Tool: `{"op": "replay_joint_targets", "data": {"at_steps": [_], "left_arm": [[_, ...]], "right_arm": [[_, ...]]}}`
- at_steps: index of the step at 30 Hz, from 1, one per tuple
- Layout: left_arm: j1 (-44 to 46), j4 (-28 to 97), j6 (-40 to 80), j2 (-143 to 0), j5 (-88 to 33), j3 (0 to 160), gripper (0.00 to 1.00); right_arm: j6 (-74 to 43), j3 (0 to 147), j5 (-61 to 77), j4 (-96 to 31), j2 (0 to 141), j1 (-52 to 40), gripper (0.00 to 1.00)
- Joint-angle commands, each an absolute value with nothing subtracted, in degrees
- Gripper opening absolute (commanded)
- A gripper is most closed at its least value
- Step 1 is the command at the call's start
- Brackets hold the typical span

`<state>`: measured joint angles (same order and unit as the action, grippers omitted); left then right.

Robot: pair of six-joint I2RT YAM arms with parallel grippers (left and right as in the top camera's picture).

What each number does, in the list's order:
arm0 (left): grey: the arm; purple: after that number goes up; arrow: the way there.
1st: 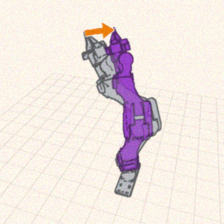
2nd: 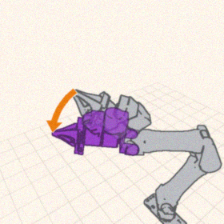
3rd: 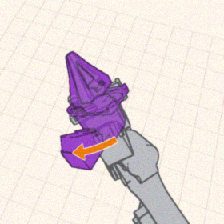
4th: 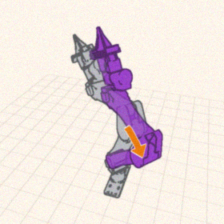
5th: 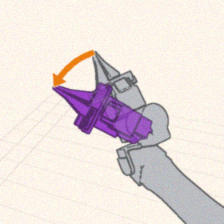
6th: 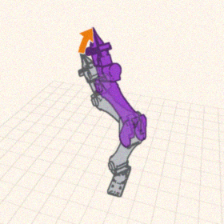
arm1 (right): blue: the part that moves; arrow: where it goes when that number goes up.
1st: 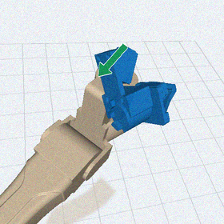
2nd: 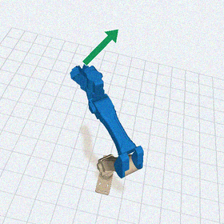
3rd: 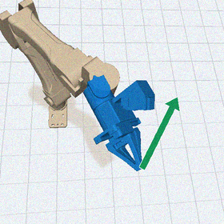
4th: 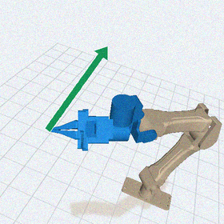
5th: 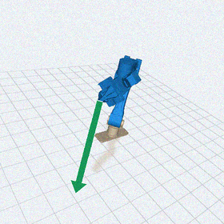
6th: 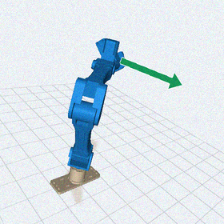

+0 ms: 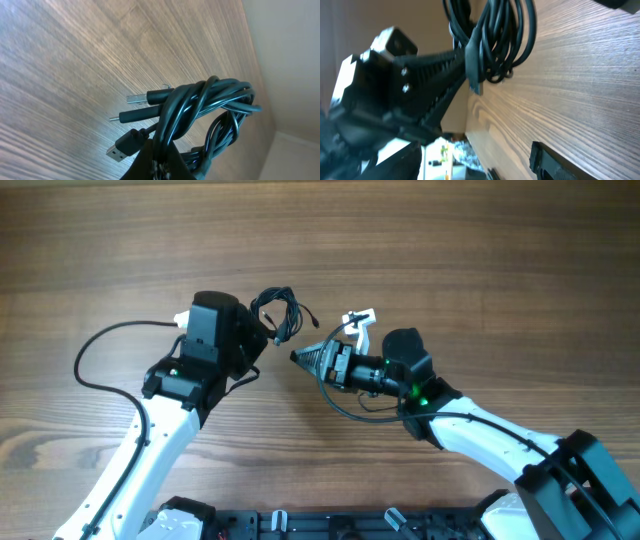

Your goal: Untangle cables

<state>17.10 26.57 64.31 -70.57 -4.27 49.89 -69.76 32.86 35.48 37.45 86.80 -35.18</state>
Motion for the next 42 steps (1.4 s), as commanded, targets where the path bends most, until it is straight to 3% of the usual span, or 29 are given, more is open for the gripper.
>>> {"op": "replay_joint_targets", "data": {"at_steps": [1, 3, 5, 9, 15, 18, 23, 25, 27, 35, 39, 40, 41, 42], "left_arm": [[19.62, 26.81, 73.49, -69.76, -3.60, 49.93, 0.04], [22.50, 26.76, 76.25, -69.76, -3.57, 49.93, 0.04], [24.73, 26.76, 78.83, -69.76, -3.53, 49.93, 0.04], [25.78, 26.57, 80.20, -69.76, -3.55, 49.93, 0.04], [27.86, 26.52, 79.18, -69.76, -4.16, 49.93, 0.04], [29.50, 26.46, 67.66, -69.76, -4.23, 49.93, 0.04], [29.52, 26.76, 58.28, -69.76, -8.21, 49.93, 0.04], [29.52, 27.22, 54.68, -69.76, -9.13, 49.93, 0.04], [29.45, 27.46, 49.65, -69.76, -7.75, 49.93, 0.04], [29.32, 30.46, 49.25, -70.08, 10.76, 49.93, 0.04], [28.21, 30.39, 50.33, -70.30, 10.09, 49.93, 0.04], [28.21, 30.41, 51.96, -70.30, 8.51, 49.93, 0.04], [28.18, 30.20, 52.97, -70.30, 6.74, 49.93, 0.04], [28.03, 30.26, 52.86, -70.30, 6.68, 49.93, 0.04]], "right_arm": [[-79.83, 33.69, 26.13, 38.22, 86.89, -35.83, 0.72], [-81.62, 33.69, 25.80, 40.99, 86.89, -35.83, 0.68], [-81.62, 33.69, 25.50, 41.30, 86.89, -35.83, 0.55], [-83.85, 33.69, 25.67, 41.32, 86.89, -35.83, 0.44], [-85.71, 33.69, 25.65, 41.32, 86.89, -35.83, 0.33], [-85.69, 33.69, 25.58, 43.72, 86.89, -35.81, 0.25], [-85.71, 33.69, 24.67, 44.75, 86.89, -33.67, 0.19], [-85.71, 33.69, 25.32, 47.44, 86.89, -32.32, 0.05], [-85.73, 33.69, 26.68, 50.02, 86.89, -31.57, 0.05], [-93.12, 33.69, 40.47, 60.01, 86.89, -23.90, 0.05], [-87.37, 33.67, 39.00, 59.20, 86.89, -23.88, 0.05], [-79.57, 33.67, 39.11, 56.14, 86.89, -23.88, 0.13], [-71.31, 33.67, 39.99, 48.99, 86.89, -23.92, 0.33], [-67.37, 33.67, 39.97, 43.03, 86.89, -23.92, 0.71]]}}
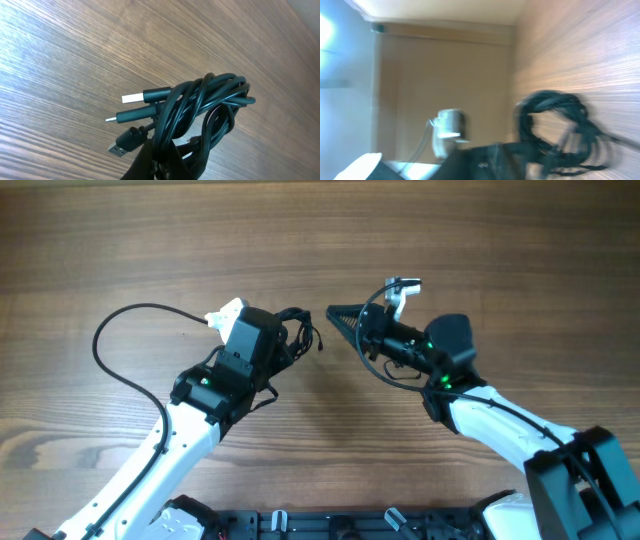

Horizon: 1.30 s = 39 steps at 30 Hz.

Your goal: Untangle cables

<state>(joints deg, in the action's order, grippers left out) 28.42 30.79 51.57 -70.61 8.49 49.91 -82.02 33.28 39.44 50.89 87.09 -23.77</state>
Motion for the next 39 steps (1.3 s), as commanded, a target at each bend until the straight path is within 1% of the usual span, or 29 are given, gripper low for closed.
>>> {"op": "replay_joint_targets", "data": {"at_steps": [1, 2, 3, 4, 5, 6, 7, 9, 10, 13, 14, 17, 22, 24, 25, 27, 31, 35, 39], "left_arm": [[27.75, 30.22, 51.75, -70.30, 6.42, 49.93, 0.04], [27.68, 29.63, 49.10, -70.30, 6.02, 49.93, 0.04], [27.68, 29.32, 47.94, -70.30, 5.74, 49.93, 0.04], [27.68, 29.15, 47.92, -70.30, 5.78, 49.93, 0.04], [27.68, 28.49, 47.79, -70.30, 5.78, 49.93, 0.04], [27.77, 27.92, 47.72, -70.30, 5.76, 49.93, 0.04], [27.97, 27.66, 47.72, -70.30, 5.76, 49.93, 0.04], [29.28, 27.64, 45.12, -70.30, 5.61, 49.93, 0.04], [30.06, 27.62, 45.15, -70.30, 5.61, 49.93, 0.04], [31.59, 27.59, 45.15, -70.30, 5.58, 49.93, 0.04], [32.08, 27.57, 45.15, -70.30, 5.58, 49.93, 0.04], [33.43, 26.37, 45.17, -70.30, 5.58, 49.93, 0.04], [35.68, 24.60, 45.12, -70.30, 5.37, 49.93, 0.04], [36.53, 24.60, 43.42, -70.30, 5.50, 49.93, 0.04], [36.51, 24.86, 43.42, -70.30, 7.22, 49.93, 0.04], [36.49, 24.99, 43.46, -70.30, 14.22, 49.93, 0.04], [36.47, 24.80, 43.53, -70.30, 28.23, 49.93, 0.04], [34.15, 24.86, 43.72, -70.30, 29.19, 49.93, 0.04], [33.47, 26.30, 43.68, -70.30, 29.04, 49.93, 0.04]], "right_arm": [[-67.00, 33.65, 39.92, 36.56, 86.89, -23.81, 1.00], [-68.44, 33.65, 39.97, 32.80, 86.89, -23.64, 1.00], [-69.69, 33.65, 40.29, 31.90, 86.89, -23.81, 0.95], [-69.19, 33.65, 41.89, 33.74, 86.89, -24.60, 0.90], [-68.60, 33.65, 44.01, 35.88, 86.89, -26.20, 0.88], [-69.47, 33.65, 43.77, 35.83, 86.89, -27.24, 0.84], [-71.72, 33.65, 43.16, 35.24, 86.91, -28.01, 0.77], [-79.81, 33.65, 40.27, 35.03, 86.91, -29.50, 0.61], [-81.49, 33.65, 39.83, 35.05, 86.91, -30.00, 0.59], [-84.79, 33.65, 37.32, 33.69, 86.91, -30.83, 0.59], [-85.49, 33.65, 37.08, 33.69, 86.91, -30.94, 0.57], [-85.65, 33.65, 36.53, 31.97, 86.91, -31.03, 0.42], [-85.69, 33.65, 36.23, 30.76, 86.91, -31.03, 0.31], [-85.65, 33.65, 36.73, 30.74, 86.91, -31.03, 0.20], [-85.65, 33.65, 37.52, 30.74, 86.91, -31.03, 0.17], [-85.49, 33.65, 39.75, 30.24, 86.91, -31.03, 0.05], [-82.74, 33.65, 44.16, 29.17, 86.91, -30.89, 0.05], [-77.97, 33.65, 46.68, 29.19, 86.91, -30.46, 0.04], [-78.19, 33.65, 54.33, 33.61, 86.89, -25.67, 0.04]]}}
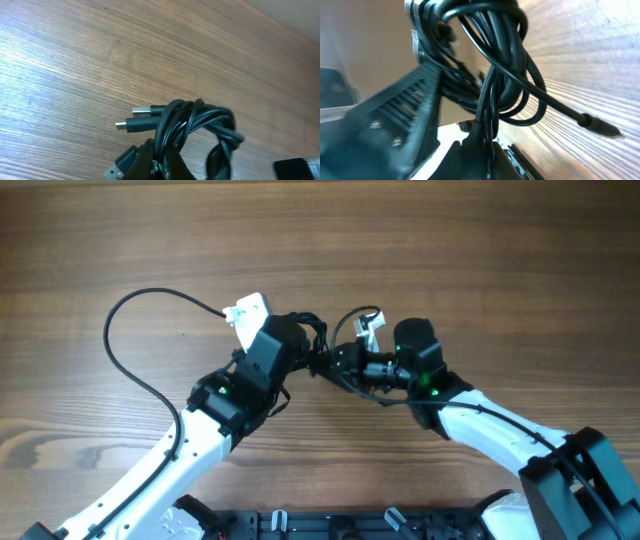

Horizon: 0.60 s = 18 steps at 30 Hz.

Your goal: Untangle cables

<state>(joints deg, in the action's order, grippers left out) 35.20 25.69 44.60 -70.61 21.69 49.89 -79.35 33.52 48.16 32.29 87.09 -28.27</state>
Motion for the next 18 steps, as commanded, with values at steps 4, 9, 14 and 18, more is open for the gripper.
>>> {"op": "replay_joint_targets", "data": {"at_steps": [4, 9, 14, 18], "left_arm": [[33.47, 26.59, 43.68, -70.30, 24.38, 49.82, 0.04], [33.65, 29.89, 43.70, -70.30, 19.79, 49.71, 0.04], [35.20, 30.30, 43.72, -70.30, 9.63, 49.71, 0.04], [35.94, 30.02, 43.94, -70.30, 7.49, 49.71, 0.04]], "right_arm": [[-80.01, 33.65, 56.18, 38.33, 86.89, -22.41, 0.04], [-85.60, 33.65, 54.98, 50.81, 86.89, -22.41, 0.05], [-69.30, 33.65, 46.44, 47.29, 86.91, -22.55, 0.05], [-57.95, 33.65, 40.42, 38.26, 86.91, -22.65, 0.05]]}}
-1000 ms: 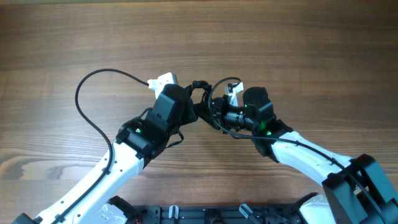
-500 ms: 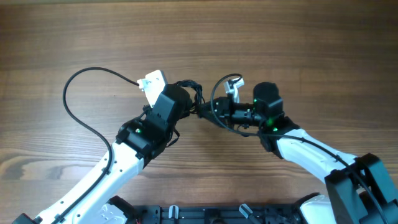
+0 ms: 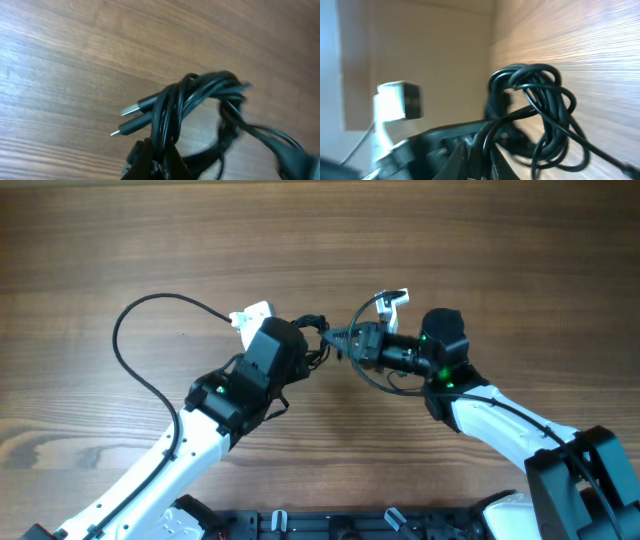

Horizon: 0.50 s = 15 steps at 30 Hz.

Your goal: Untangle cables

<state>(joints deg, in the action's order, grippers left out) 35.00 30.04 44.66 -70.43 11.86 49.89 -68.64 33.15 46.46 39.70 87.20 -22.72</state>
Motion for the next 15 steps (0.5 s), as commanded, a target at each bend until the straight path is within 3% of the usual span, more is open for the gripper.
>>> {"op": "replay_joint_targets", "data": {"at_steps": [1, 7, 15], "left_arm": [[35.94, 29.78, 43.94, -70.30, 7.49, 49.71, 0.04], [35.90, 26.89, 43.66, -70.30, -3.07, 49.71, 0.04], [35.83, 18.41, 40.66, -70.28, -12.78, 49.74, 0.04]], "right_arm": [[-55.07, 33.65, 38.92, 36.40, 86.91, -22.65, 0.04], [-48.01, 33.65, 25.96, 33.61, 86.91, -28.45, 0.04], [-44.95, 33.65, 23.33, 27.46, 86.91, -31.83, 0.05]]}}
